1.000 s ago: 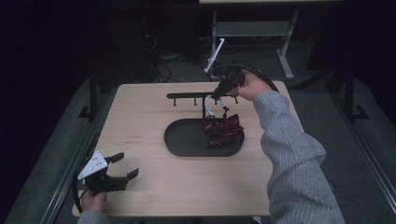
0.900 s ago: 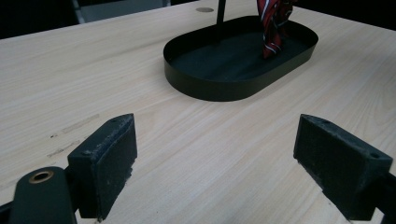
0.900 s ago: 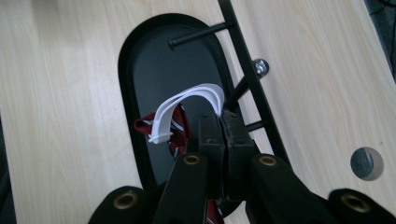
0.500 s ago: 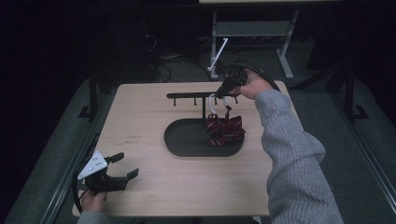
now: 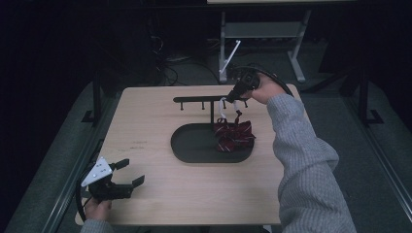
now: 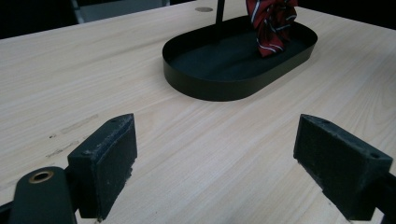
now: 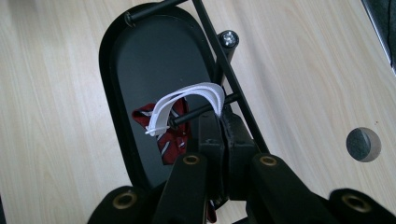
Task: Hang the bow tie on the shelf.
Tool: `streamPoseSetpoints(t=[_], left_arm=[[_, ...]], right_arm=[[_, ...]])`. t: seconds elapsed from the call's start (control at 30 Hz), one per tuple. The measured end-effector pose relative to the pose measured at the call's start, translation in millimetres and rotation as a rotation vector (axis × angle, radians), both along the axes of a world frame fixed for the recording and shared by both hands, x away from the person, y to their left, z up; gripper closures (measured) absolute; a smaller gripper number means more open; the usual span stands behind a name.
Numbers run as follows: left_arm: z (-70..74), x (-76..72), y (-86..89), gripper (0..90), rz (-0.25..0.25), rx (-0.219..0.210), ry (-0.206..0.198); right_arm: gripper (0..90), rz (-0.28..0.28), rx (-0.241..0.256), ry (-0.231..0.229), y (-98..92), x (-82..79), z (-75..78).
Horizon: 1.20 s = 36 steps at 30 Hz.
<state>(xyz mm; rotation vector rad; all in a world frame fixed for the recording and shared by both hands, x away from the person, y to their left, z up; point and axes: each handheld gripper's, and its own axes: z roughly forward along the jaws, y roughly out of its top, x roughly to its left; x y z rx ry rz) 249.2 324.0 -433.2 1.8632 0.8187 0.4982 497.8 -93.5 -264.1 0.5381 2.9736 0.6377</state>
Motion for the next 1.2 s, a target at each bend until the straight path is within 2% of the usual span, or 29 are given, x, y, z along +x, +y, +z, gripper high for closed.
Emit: streamPoseSetpoints(t=[1.2], left_arm=[[0.6, -0.8, 0.3, 13.1, 0.001, 0.0, 0.0]], right_arm=[[82.7, -0.017, -0.007, -0.013, -0.7, -0.3, -3.8]])
